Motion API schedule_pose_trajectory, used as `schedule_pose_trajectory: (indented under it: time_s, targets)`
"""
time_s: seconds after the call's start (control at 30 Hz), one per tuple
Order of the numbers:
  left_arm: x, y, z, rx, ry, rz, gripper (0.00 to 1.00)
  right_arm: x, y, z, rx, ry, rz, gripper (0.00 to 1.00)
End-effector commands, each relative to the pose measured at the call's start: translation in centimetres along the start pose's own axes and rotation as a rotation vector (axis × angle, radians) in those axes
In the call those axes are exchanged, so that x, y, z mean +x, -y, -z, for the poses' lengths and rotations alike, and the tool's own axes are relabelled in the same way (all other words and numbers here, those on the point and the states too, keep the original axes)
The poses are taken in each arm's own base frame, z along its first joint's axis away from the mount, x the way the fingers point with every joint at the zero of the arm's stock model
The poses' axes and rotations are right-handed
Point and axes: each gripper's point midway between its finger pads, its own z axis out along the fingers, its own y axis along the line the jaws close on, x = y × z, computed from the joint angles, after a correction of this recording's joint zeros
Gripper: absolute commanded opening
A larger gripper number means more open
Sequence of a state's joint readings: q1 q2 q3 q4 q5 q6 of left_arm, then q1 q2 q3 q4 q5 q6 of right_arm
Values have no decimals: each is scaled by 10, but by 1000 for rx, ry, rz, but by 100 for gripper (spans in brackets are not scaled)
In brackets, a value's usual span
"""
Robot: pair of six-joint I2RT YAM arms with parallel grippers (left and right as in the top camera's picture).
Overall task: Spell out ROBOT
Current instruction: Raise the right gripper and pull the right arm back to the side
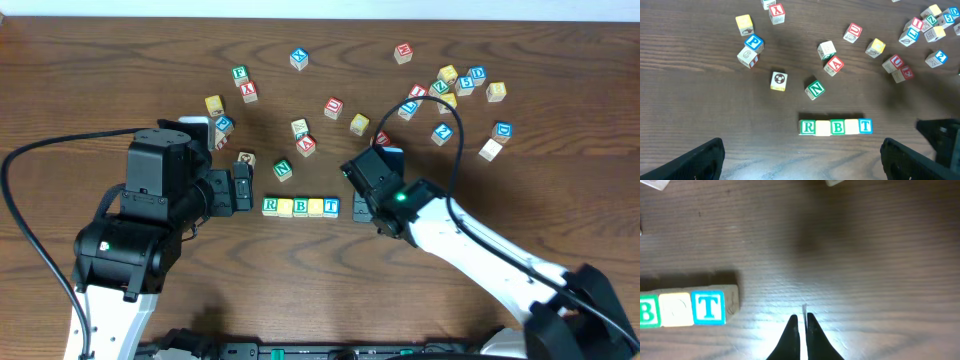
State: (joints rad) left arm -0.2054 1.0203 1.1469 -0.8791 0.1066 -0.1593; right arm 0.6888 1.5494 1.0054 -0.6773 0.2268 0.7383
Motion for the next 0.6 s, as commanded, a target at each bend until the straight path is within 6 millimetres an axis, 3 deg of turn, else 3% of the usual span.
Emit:
schedule_pose_trajectory:
  time_s: [0.0,0.17,0.2,0.23,0.27,0.33,0.57]
  targets:
    - [-6,2,5,8,19,-8,98,-18,12,31,6,94,-3,1]
    - [-6,2,5,8,19,-8,98,-21,28,76,-20,161,21,13]
    - [-6,2,5,8,19,-8,98,-21,31,85,-33,177,21,20]
    - [-6,2,5,8,19,-8,98,-22,33,94,-46,193,27,34]
    - [-6,2,5,8,19,-8,98,-22,35,102,-58,209,31,65]
    - [-6,2,5,8,19,-8,98,-23,39,116,-78,239,48,99]
    - [-6,2,5,8,19,-8,98,-21,47,138,-109,280,47,99]
